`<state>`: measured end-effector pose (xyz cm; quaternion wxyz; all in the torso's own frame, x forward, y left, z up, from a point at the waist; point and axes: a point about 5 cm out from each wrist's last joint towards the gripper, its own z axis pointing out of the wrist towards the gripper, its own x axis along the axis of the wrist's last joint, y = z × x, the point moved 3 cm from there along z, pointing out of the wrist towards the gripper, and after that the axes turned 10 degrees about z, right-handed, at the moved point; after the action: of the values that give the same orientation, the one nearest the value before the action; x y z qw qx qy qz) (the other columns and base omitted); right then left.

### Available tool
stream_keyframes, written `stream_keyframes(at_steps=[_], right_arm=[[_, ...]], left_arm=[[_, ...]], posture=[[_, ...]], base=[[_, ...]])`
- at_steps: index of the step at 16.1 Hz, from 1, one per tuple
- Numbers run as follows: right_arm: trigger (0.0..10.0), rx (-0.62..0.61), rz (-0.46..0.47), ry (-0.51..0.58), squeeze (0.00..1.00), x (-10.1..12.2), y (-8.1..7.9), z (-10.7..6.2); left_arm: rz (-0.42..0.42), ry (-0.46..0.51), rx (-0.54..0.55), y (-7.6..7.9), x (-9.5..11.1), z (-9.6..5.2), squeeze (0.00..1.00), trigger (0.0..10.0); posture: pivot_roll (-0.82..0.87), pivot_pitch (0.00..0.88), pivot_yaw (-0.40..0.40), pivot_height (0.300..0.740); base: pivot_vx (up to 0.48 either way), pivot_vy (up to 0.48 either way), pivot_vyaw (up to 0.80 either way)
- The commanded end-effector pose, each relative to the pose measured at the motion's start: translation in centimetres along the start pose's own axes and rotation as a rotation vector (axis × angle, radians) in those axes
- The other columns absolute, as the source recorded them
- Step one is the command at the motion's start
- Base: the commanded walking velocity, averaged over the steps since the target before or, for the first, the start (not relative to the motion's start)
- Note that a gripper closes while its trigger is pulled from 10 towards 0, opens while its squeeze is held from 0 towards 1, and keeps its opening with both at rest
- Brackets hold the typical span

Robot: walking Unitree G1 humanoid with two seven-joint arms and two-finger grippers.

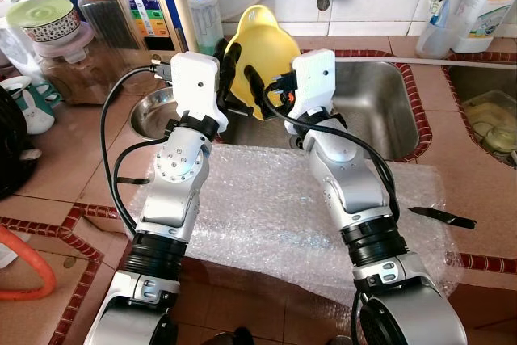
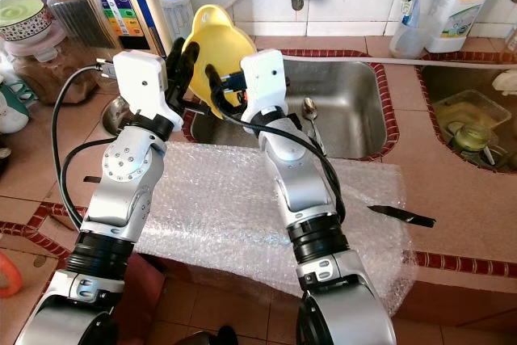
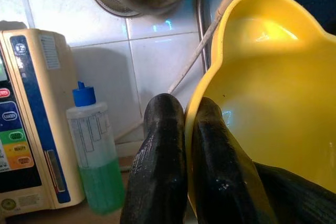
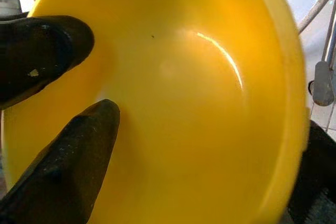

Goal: Kitchen organization

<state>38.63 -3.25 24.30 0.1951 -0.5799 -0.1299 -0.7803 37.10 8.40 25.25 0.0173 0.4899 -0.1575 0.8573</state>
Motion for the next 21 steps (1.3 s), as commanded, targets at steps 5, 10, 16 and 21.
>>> stream_keyframes(at_steps=[5, 10, 16, 21], right_arm=[[10.0, 0.000, -0.021, 0.012, 0.00, -0.3, -0.5, -1.0], [0.0, -0.007, 0.036, 0.041, 0.00, -0.2, -0.3, -1.5], [4.8, 0.036, 0.054, 0.029, 0.00, -0.1, -1.0, -0.9], [10.0, 0.030, 0.077, 0.023, 0.00, 0.0, -1.1, -0.1]], left_arm=[[0.110, -0.072, 0.097, -3.7, -1.4, -0.2, 0.00, 4.2], [0.112, -0.082, 0.109, -4.2, -1.7, -0.2, 0.00, 4.4], [0.100, -0.075, 0.097, -3.7, -1.6, -0.3, 0.00, 4.6], [0.068, -0.047, 0.060, -2.4, -1.1, -0.1, 0.00, 5.8]], posture=[[-0.22, 0.121, 0.140, 0.740], [-0.22, 0.113, 0.146, 0.740], [-0.21, 0.108, 0.146, 0.740], [-0.21, 0.107, 0.149, 0.740]], base=[[0.000, 0.000, 0.00], [0.000, 0.000, 0.00], [0.000, 0.000, 0.00], [0.000, 0.000, 0.00]])
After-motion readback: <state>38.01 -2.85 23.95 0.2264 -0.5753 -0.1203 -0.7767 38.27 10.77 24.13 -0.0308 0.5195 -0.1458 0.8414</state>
